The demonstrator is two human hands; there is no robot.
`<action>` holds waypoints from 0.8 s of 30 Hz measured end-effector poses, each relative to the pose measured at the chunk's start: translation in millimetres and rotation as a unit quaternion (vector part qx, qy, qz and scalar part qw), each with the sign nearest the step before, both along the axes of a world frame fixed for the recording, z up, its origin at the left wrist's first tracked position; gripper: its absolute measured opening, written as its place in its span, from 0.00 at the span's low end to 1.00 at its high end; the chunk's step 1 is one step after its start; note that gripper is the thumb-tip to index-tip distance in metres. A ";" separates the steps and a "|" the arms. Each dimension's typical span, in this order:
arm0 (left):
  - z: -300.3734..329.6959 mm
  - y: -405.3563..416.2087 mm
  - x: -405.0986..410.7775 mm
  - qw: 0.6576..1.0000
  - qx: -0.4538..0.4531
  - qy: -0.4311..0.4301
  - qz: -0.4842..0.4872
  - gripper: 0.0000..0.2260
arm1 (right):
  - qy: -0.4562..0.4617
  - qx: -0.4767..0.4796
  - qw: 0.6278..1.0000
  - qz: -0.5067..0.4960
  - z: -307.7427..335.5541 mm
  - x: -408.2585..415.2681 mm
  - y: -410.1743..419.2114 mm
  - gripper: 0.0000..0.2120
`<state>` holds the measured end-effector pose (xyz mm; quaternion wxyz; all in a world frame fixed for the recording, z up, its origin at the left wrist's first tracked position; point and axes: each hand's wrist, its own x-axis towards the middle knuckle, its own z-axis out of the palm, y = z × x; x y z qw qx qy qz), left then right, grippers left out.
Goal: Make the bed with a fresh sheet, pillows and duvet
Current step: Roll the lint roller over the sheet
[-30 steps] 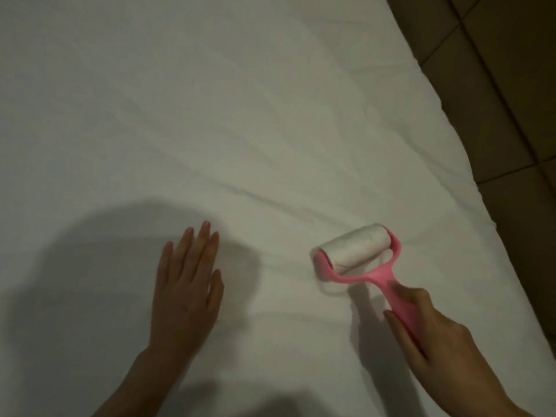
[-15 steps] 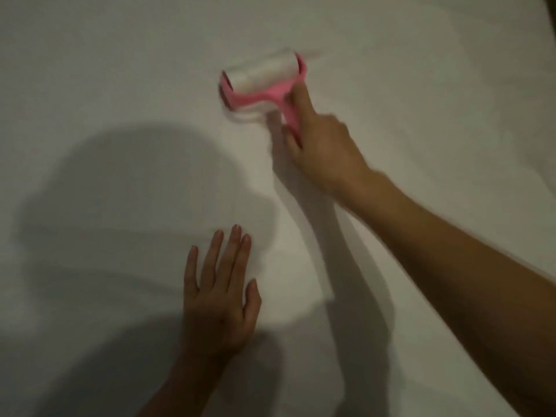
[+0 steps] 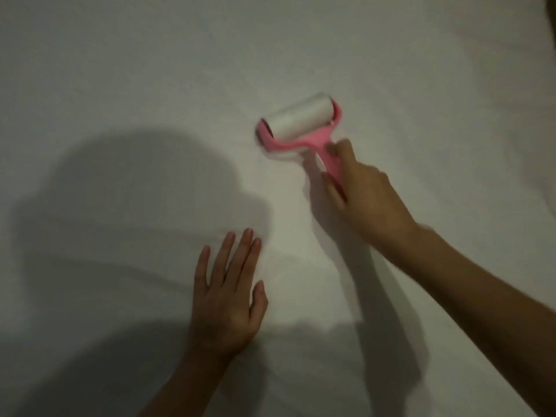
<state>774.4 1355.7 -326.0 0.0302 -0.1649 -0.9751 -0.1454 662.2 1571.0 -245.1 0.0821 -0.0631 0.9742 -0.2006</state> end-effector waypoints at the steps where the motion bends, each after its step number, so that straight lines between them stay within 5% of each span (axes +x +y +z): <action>1: 1.0 -0.1 0.5 1.000 -0.004 -0.003 0.001 0.25 | -0.014 0.002 1.000 0.001 5.1 28.4 11.6 0.19; 7: 10.2 0.1 0.4 1.000 -0.001 -0.025 -0.001 0.24 | -0.070 0.079 0.994 0.011 48.7 155.3 74.7 0.18; 12: 25.3 -20.9 -10.4 0.999 0.033 0.023 0.007 0.21 | -0.070 0.081 0.994 0.024 77.6 168.9 81.7 0.16; 24: -5.5 -64.1 -57.9 0.994 -0.046 0.039 0.090 0.25 | -0.003 0.038 0.995 0.092 11.3 -82.3 -56.5 0.22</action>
